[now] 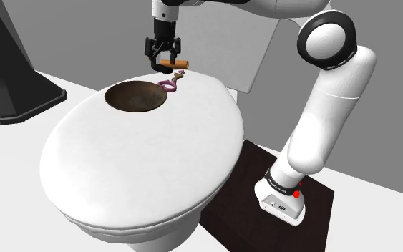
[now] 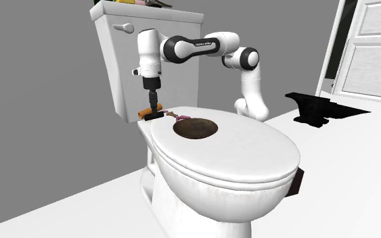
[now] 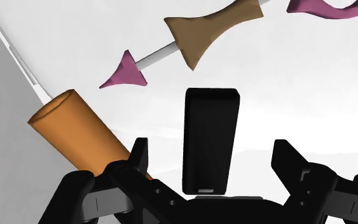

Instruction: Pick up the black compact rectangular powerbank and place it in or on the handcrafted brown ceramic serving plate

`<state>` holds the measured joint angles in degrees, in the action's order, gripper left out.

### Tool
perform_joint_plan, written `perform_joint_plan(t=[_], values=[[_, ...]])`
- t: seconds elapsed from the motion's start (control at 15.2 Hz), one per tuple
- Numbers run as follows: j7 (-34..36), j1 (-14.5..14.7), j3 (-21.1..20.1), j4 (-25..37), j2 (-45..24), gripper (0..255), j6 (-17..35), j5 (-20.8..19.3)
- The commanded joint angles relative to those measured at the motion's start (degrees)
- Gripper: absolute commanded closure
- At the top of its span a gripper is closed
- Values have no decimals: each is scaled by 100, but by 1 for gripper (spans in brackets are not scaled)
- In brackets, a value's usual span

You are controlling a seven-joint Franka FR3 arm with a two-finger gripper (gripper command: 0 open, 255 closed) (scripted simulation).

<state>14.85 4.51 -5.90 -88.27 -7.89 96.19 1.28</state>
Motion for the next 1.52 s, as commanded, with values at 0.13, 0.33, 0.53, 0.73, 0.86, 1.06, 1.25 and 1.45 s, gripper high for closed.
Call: perform_joint_plan(t=[0.13,0.33,0.53,0.73,0.86,1.06,1.25,1.45], values=[[1,3,-2,-215,12,0,206,2],[1,3,-2,-214,11,0,206,2],[0,3,-2,-213,11,0,205,2],[0,3,-2,-213,11,255,205,2],[-1,2,-2,-237,22,255,218,3],[-1,1,-2,-221,26,255,197,4],[3,4,-1,-127,4,255,127,1],[13,7,-3,149,-30,255,-116,-4]])
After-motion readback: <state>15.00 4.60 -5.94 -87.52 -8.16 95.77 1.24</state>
